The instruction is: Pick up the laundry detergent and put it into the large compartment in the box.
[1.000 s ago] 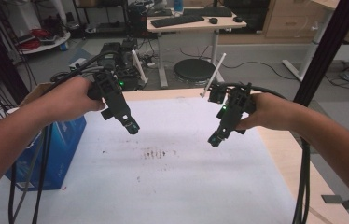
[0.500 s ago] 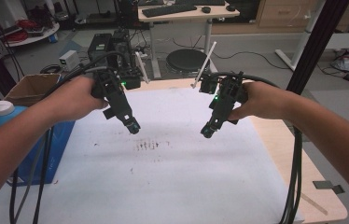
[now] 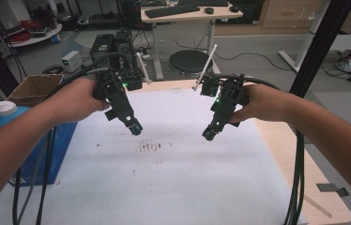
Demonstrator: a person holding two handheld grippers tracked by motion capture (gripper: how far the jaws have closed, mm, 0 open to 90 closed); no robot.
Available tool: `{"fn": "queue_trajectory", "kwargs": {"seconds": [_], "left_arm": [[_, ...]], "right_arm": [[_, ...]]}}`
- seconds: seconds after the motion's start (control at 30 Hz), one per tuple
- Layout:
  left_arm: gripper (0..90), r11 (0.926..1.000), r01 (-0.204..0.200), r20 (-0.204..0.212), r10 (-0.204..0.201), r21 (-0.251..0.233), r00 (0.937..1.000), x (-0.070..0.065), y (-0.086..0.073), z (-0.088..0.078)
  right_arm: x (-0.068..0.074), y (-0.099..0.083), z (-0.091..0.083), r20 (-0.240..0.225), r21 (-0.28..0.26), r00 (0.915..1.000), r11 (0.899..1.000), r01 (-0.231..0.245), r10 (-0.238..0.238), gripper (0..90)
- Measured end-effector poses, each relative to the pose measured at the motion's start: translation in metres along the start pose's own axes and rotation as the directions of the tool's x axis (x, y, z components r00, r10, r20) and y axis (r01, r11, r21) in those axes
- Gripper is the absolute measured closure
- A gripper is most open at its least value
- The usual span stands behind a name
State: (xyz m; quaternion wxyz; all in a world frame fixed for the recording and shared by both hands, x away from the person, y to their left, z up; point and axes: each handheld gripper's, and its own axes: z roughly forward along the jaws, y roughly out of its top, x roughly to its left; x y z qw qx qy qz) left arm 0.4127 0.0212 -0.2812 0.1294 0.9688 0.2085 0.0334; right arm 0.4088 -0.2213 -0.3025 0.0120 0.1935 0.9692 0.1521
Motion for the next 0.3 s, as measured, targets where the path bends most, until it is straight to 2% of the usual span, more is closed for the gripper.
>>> {"fn": "queue_trajectory", "kwargs": {"seconds": [0.3], "left_arm": [[1.8,1.0,-0.001,0.012,0.001,0.005,0.9999,0.0008,-0.0021,-0.0017]], "right_arm": [[0.0018,0.0011,0.0004,0.0,-0.001,1.0,1.0,0.008,-0.008,2.9]]}}
